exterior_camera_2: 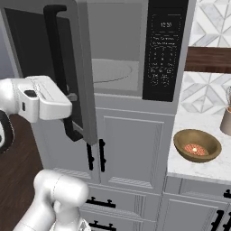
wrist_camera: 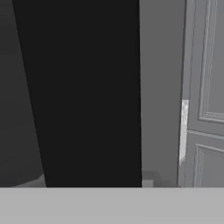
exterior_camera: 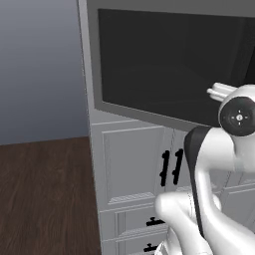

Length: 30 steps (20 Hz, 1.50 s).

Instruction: Open the microwave, place the bowl with waffle inside the microwave, then close the microwave door and turn it on.

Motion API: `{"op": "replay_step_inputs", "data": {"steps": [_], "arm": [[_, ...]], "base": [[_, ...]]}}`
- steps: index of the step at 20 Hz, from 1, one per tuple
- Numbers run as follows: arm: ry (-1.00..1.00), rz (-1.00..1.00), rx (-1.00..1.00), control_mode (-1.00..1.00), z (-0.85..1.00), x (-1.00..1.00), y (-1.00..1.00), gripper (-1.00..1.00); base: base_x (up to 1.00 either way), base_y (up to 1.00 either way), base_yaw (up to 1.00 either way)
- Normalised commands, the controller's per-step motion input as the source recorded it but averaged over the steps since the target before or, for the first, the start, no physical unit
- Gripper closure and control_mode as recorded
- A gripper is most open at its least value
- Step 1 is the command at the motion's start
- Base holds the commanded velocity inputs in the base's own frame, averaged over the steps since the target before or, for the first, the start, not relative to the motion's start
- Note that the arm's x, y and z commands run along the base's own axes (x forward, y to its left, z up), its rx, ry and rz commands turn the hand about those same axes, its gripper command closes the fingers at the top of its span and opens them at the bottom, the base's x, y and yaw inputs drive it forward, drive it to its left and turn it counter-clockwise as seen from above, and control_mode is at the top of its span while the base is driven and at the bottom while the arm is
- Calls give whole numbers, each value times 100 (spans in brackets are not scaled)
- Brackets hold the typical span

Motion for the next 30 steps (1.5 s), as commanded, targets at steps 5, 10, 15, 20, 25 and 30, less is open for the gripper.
{"op": "replay_step_inputs", "data": {"steps": [5,10,15,20,25,30], "arm": [[-5,0,0,-100,0,-28,0,-100],[-7,0,0,-100,3,-55,13,-100],[0,-7,0,-100,6,-3,45,-100],[0,-18,0,-100,2,0,49,-100],[0,-10,0,-100,21,-29,6,-100],[0,1,0,-100,26,-61,-31,-100]], "base": [[0,0,0],[0,0,0],[0,0,0],[0,0,0],[0,0,0],[0,0,0]]}}
